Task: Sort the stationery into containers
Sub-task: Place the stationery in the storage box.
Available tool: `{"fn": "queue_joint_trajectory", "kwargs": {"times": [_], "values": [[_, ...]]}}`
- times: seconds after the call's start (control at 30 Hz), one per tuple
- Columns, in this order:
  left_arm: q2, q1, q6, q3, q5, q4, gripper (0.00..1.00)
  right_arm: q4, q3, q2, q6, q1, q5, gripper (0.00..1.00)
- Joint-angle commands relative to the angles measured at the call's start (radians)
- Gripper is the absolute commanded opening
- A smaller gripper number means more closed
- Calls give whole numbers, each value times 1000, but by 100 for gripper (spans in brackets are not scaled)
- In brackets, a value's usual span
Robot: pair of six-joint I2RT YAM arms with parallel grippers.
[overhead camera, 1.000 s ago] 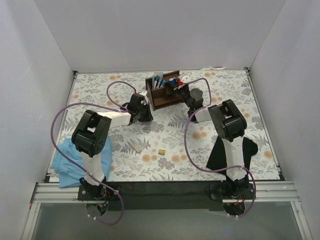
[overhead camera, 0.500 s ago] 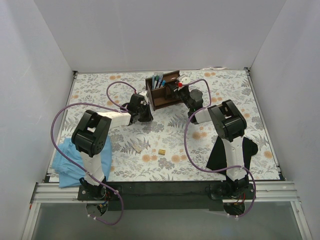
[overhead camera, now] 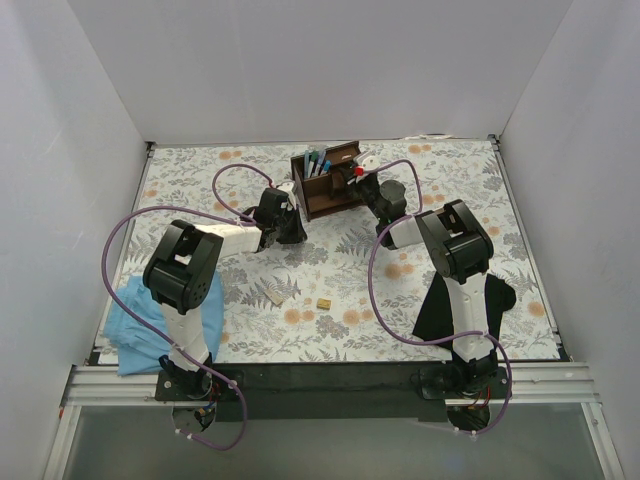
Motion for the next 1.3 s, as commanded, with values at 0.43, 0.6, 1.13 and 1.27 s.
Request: {"fn": "queue_joint_trajectory", "kwargs": {"times": [0.43, 0.6, 1.13, 1.27], "values": [[27, 7, 7, 2, 6, 4, 0, 608, 110, 16, -7, 1, -26, 20], [30, 8, 6, -9, 5, 18, 0, 604, 143, 56, -1, -2, -29, 25], [42, 16, 12, -2, 11, 10, 0, 606, 208, 98, -4, -10, -42, 69], [42, 17, 10, -3, 13, 13, 0, 604, 213, 95, -15, -10, -43, 72]]}}
